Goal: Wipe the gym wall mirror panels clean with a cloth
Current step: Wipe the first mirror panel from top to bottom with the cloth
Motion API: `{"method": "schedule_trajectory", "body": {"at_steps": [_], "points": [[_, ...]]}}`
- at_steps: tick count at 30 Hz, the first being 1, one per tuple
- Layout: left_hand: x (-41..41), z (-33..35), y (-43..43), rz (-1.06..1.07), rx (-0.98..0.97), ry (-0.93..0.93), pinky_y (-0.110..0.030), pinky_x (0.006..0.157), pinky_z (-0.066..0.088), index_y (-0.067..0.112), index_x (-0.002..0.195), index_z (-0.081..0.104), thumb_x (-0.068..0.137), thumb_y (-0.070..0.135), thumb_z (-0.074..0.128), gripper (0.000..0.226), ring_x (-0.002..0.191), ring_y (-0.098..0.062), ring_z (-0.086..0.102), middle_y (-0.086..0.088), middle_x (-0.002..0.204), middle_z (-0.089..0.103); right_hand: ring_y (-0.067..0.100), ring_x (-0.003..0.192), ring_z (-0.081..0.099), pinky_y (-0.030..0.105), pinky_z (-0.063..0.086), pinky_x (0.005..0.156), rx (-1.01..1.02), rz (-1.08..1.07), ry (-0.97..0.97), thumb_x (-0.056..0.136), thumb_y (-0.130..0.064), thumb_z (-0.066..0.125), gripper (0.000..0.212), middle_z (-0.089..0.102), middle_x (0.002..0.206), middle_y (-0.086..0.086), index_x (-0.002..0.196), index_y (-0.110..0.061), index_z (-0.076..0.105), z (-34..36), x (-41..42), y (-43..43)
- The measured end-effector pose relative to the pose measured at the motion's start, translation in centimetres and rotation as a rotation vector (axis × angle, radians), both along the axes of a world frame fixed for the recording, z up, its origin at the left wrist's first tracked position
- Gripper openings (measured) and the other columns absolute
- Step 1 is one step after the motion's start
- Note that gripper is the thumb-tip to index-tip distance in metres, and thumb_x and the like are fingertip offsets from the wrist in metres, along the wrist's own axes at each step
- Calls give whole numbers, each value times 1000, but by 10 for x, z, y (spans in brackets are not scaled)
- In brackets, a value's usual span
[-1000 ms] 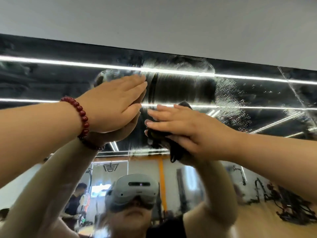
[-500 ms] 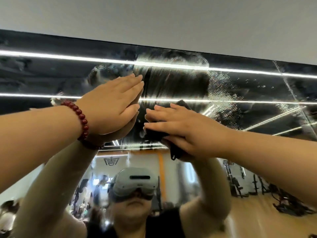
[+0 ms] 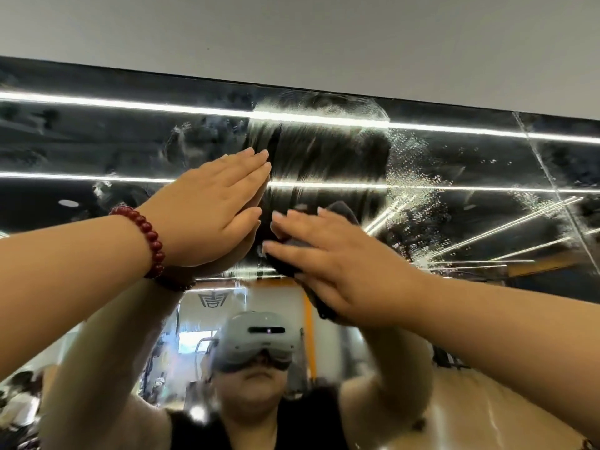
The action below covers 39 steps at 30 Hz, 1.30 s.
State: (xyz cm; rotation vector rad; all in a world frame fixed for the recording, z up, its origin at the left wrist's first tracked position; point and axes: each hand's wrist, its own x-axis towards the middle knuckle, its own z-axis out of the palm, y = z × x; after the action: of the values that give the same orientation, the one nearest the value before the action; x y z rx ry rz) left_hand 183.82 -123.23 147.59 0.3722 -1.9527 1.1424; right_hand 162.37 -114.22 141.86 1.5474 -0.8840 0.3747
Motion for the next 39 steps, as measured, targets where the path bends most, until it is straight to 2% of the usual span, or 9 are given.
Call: {"method": "schedule_trajectory", "body": {"at_steps": [3,8,12,16,22,27,32,36,39], "points": [[1,-10,4,21,-3,-30,-17,111,-14,20,157,2,78,61,-6,89,141,2,-15,6,164,-6,30,142,37,44,27,117,61,13,36,99,-26,37,48,42,153,14,143,-15,52,-8,-7,11],[-5,-15,7,26,28,-34,-19,113,-14,20,157,-2,77,61,-7,89,144,-1,-14,6,163,-10,24,147,27,20,13,117,-111,154,-287,101,-23,52,46,32,159,9,147,-18,46,48,-2,28],[-10,-17,2,23,-22,-14,-22,116,-11,16,157,3,82,58,-3,86,148,-7,-8,1,165,-2,28,126,46,33,31,112,-179,194,-413,92,-30,66,39,51,131,9,127,-15,63,51,-6,19],[-7,-21,-5,1,-70,-17,-20,117,-11,12,156,11,89,55,4,80,148,-9,-2,-2,164,4,30,150,16,58,2,118,-236,-32,-425,93,-58,38,58,36,157,-3,145,-34,48,38,-1,2],[-5,-39,-7,-53,-99,-17,-22,118,-3,5,153,28,96,48,19,72,149,-19,16,-10,161,22,38,137,44,59,42,102,-109,55,-95,93,-27,49,49,47,149,15,139,-13,56,-48,-8,-9],[-6,-52,-6,-35,-116,-35,-26,117,2,1,150,35,98,43,26,67,146,-24,24,-14,157,30,39,131,51,54,46,103,-97,70,-70,92,-8,51,44,51,143,23,134,-3,58,-33,-10,7],[-4,-52,-10,-46,-109,4,-24,118,-4,5,155,24,96,48,17,73,150,-22,15,-11,162,20,23,152,12,36,14,121,-142,0,-384,104,-11,41,53,19,164,6,155,-19,30,25,4,21],[-5,-68,-9,-52,-141,5,-27,117,2,-1,150,33,97,44,23,70,147,-27,24,-16,158,28,38,140,38,55,37,110,-111,-10,-202,95,-9,42,49,43,151,19,142,-9,51,-23,5,3],[-1,-85,-10,-37,-144,-3,-31,117,6,-2,149,35,98,42,24,68,146,-29,27,-18,157,30,37,138,42,56,40,108,33,45,-31,89,-6,62,52,47,148,20,140,-10,55,-93,-2,2]]}}
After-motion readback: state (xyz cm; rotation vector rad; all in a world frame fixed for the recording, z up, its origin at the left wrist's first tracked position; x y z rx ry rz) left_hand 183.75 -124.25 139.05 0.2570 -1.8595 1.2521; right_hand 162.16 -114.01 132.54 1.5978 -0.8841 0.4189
